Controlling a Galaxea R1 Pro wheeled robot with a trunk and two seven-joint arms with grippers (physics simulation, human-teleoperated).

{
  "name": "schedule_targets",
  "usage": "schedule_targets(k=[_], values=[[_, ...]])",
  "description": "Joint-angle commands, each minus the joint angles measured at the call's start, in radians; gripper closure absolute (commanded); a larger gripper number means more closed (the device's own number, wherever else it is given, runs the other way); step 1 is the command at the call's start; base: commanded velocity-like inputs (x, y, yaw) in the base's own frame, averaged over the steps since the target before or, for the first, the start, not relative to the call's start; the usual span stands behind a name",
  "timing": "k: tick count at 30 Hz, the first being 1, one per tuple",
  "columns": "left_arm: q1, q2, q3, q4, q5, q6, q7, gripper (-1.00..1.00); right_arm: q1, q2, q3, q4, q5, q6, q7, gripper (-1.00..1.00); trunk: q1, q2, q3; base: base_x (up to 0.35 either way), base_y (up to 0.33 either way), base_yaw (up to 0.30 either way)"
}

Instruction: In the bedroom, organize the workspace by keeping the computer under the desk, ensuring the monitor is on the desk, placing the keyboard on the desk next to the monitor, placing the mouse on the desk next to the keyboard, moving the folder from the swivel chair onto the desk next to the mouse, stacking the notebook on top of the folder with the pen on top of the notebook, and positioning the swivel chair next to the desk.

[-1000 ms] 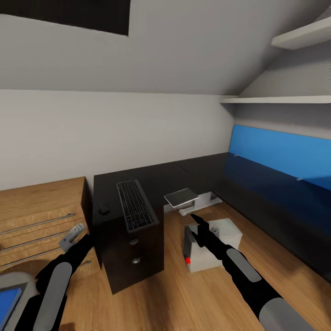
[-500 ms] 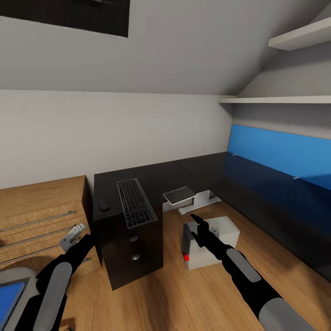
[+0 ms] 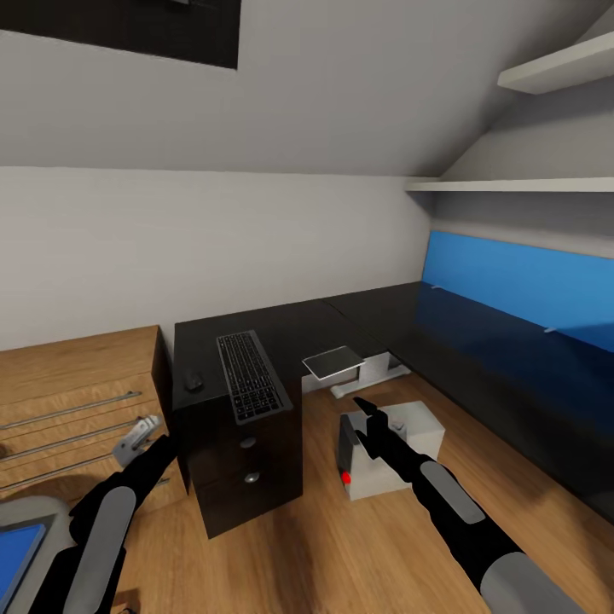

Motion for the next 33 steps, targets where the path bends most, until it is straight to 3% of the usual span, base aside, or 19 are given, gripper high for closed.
schedule_targets(k=[1,11,17,22,23,28,33], values=[[-0.001,-0.001,0.0,-0.001,0.009,0.003,0.006,-1.0,-0.001,-0.001,0.003,0.001,-0.007,0.0,0.003,-1.0,0.0,-0.001,-0.001,0.0,0.0,0.0],[-0.001,0.0,-0.033,0.003,0.012,0.004,0.005,-1.0,-0.001,-0.001,0.007,0.04,0.005,-0.017,0.002,-1.0,0.0,-0.001,-0.001,0.0,0.0,0.0],[-0.001,0.0,-0.054,0.015,0.013,0.004,0.008,-1.0,-0.001,0.004,0.013,0.066,0.06,-0.049,-0.001,-1.0,0.0,-0.001,-0.001,0.0,0.0,0.0],[-0.001,0.001,-0.069,0.094,-0.001,0.003,0.009,-1.0,-0.001,0.014,0.015,0.077,0.15,-0.108,-0.003,-1.0,0.0,-0.001,-0.001,0.0,0.0,0.0],[-0.001,0.002,-0.079,0.126,-0.018,0.002,0.008,-1.0,-0.001,0.026,0.015,0.085,0.191,-0.136,-0.004,-1.0,0.0,-0.001,-0.001,0.0,0.0,0.0],[-0.001,0.002,-0.097,0.183,-0.077,0.002,0.006,-1.0,0.003,0.061,0.026,0.167,0.318,-0.204,-0.004,-1.0,-0.015,0.027,0.012,0.0,0.0,0.0],[-0.001,0.001,-0.109,0.257,-0.124,0.001,0.004,-1.0,0.005,0.08,0.034,0.273,0.47,-0.274,-0.004,-1.0,-0.035,0.062,0.027,0.0,0.0,0.0]])
